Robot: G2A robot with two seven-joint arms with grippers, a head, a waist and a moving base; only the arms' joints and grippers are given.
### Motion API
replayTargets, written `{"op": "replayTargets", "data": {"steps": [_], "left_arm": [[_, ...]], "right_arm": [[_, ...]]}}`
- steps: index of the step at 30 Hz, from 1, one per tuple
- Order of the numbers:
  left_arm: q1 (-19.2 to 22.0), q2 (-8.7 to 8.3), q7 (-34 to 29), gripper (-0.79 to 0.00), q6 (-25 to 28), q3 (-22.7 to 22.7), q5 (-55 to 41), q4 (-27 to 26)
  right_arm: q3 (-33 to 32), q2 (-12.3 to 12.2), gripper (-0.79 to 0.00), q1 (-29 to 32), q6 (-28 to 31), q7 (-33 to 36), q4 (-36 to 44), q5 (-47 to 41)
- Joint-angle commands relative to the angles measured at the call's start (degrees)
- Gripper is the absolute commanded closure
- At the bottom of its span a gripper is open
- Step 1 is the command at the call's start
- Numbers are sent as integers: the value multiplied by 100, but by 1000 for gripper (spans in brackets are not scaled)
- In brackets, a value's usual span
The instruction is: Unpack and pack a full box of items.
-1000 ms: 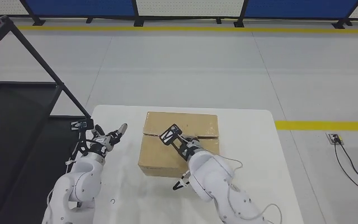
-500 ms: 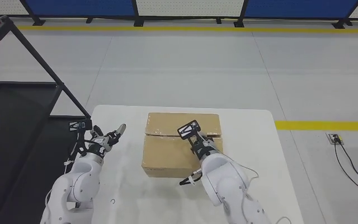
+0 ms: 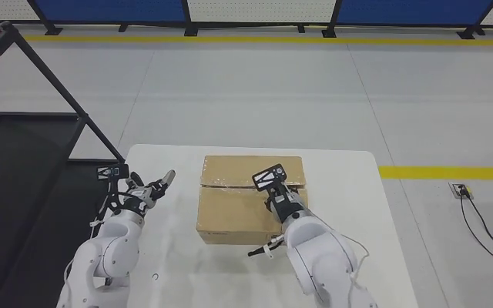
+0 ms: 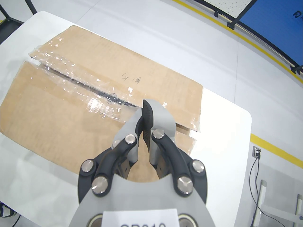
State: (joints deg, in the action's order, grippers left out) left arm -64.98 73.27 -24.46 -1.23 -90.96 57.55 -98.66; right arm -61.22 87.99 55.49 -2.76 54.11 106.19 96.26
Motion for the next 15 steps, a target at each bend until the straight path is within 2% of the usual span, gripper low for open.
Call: {"op": "replayTargets", "data": {"steps": [1,5,10,15], "left_arm": [[-20,-2,16,-785,-14,8,-11,-8],[-59,-10,43,-785,-46,8,-9,-22],[-92,-21,53,-785,-61,-15,-33,-51],[-94,-33,52,-785,-71,-22,-36,-61]], "right_arm": [[93,34,0,-158,54,-115,-237,-168],[312,103,0,-463,159,-276,-688,-303],[418,167,0,-716,-7,80,-1027,-140],[224,155,0,-511,-147,225,-718,-34]]}}
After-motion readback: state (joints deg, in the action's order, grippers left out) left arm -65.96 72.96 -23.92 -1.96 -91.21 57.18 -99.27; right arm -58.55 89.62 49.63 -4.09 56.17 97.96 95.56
